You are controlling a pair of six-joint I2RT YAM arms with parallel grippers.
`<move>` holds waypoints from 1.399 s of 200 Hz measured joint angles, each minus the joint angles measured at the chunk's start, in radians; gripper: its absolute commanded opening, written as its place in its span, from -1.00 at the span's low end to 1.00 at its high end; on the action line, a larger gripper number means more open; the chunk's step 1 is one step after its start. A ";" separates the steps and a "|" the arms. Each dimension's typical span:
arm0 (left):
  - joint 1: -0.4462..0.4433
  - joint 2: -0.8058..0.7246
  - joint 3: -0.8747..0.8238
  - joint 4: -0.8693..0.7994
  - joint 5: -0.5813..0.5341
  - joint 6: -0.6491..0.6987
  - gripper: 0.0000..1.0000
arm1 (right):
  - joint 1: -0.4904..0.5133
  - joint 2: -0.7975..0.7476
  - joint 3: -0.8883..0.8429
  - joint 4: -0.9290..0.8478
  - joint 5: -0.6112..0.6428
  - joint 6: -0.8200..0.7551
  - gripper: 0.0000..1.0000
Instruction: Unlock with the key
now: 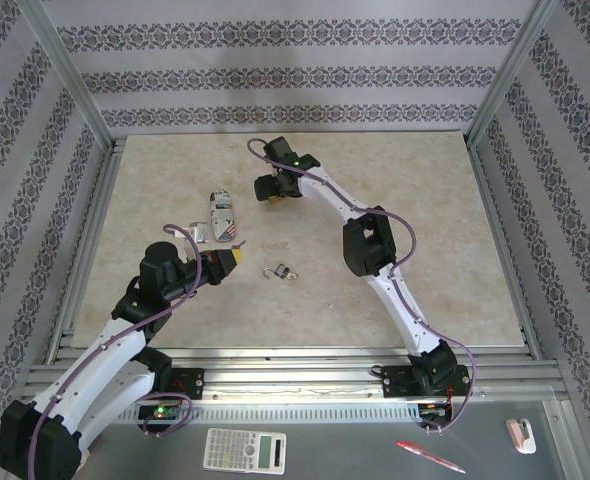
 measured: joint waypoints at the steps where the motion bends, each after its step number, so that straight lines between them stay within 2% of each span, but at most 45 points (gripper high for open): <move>1: 0.000 0.000 0.000 0.000 0.000 0.000 -1.00 | 0.000 0.002 0.002 -0.001 0.000 0.000 0.62; 42: 0.000 0.000 0.000 0.000 0.000 -0.003 -1.00 | 0.000 0.031 0.068 -0.061 0.017 0.011 0.50; 97: 0.000 -0.011 0.016 -0.014 0.000 -0.007 -1.00 | 0.000 0.073 0.135 -0.132 0.016 0.011 0.45; 111: 0.000 -0.019 0.016 -0.015 0.000 -0.007 -1.00 | 0.000 0.076 0.136 -0.139 0.017 0.011 0.29; 129: 0.000 -0.022 0.016 -0.015 0.000 -0.008 -1.00 | 0.000 0.076 0.145 -0.150 0.012 0.014 0.23; 145: 0.000 -0.025 0.016 -0.016 0.000 -0.013 -1.00 | 0.000 0.077 0.145 -0.154 0.007 0.017 0.02; 161: 0.000 -0.033 0.016 -0.021 0.000 -0.016 -1.00 | 0.000 0.077 0.147 -0.157 0.007 0.019 -0.08; 182: 0.000 -0.048 0.016 -0.034 0.000 -0.019 -1.00 | 0.000 0.077 0.146 -0.157 0.006 0.030 -0.32; 192: 0.000 -0.060 0.017 -0.046 0.000 -0.019 -1.00 | 0.000 0.069 0.128 -0.147 0.006 0.042 -0.36; 211: 0.000 -0.086 0.017 -0.071 -0.003 -0.019 -1.00 | 0.000 0.007 0.005 -0.082 0.005 0.074 -0.43; 241: 0.000 -0.142 0.017 -0.119 -0.016 -0.022 -1.00 | -0.004 -0.213 -0.404 0.092 0.011 0.174 -0.56; 280: 0.001 -0.177 0.017 -0.153 -0.022 -0.026 -1.00 | -0.037 -0.490 -0.830 0.129 0.043 0.361 -0.60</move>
